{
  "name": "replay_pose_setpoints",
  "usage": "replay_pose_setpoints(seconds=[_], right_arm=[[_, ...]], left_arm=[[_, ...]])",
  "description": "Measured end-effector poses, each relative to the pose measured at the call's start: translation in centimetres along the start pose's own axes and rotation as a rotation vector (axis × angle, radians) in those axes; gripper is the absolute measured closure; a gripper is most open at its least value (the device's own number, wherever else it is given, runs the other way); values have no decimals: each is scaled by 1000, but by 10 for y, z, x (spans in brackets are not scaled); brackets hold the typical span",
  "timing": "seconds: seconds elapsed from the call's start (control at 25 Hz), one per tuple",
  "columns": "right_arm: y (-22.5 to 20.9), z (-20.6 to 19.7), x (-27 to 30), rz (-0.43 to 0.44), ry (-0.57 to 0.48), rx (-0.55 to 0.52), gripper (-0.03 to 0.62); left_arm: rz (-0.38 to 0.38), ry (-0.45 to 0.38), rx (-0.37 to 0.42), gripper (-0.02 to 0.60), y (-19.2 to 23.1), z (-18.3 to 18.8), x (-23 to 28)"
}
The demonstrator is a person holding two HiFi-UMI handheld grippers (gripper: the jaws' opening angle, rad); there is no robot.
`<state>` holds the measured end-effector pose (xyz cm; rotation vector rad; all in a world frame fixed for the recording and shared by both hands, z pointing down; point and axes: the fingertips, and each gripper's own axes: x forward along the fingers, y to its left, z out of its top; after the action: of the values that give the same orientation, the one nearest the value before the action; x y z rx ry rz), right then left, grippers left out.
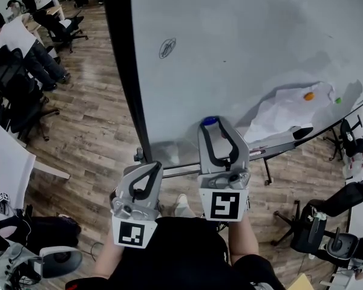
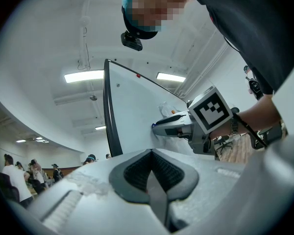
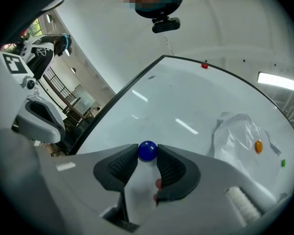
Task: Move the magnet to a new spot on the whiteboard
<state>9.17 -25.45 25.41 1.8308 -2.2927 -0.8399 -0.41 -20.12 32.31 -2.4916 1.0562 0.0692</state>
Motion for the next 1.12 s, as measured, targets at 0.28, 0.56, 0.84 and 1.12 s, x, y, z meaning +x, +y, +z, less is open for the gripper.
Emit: replay_pose_setpoints(seconds=[0.28, 0.56, 0.84, 1.12], right_arm=[[1, -2, -1, 3, 12, -13, 471], [4, 7, -7, 4, -9, -21, 470], [6, 10, -14, 6, 0, -50, 470], [5, 19, -29, -4, -1, -51, 470]], left_arm=[[10, 7, 0, 580, 1, -2, -5], [10, 1, 0, 580, 1, 1, -7], [-1, -11, -1, 580, -4, 6, -8], [-16, -19, -4, 580, -13, 12, -15]])
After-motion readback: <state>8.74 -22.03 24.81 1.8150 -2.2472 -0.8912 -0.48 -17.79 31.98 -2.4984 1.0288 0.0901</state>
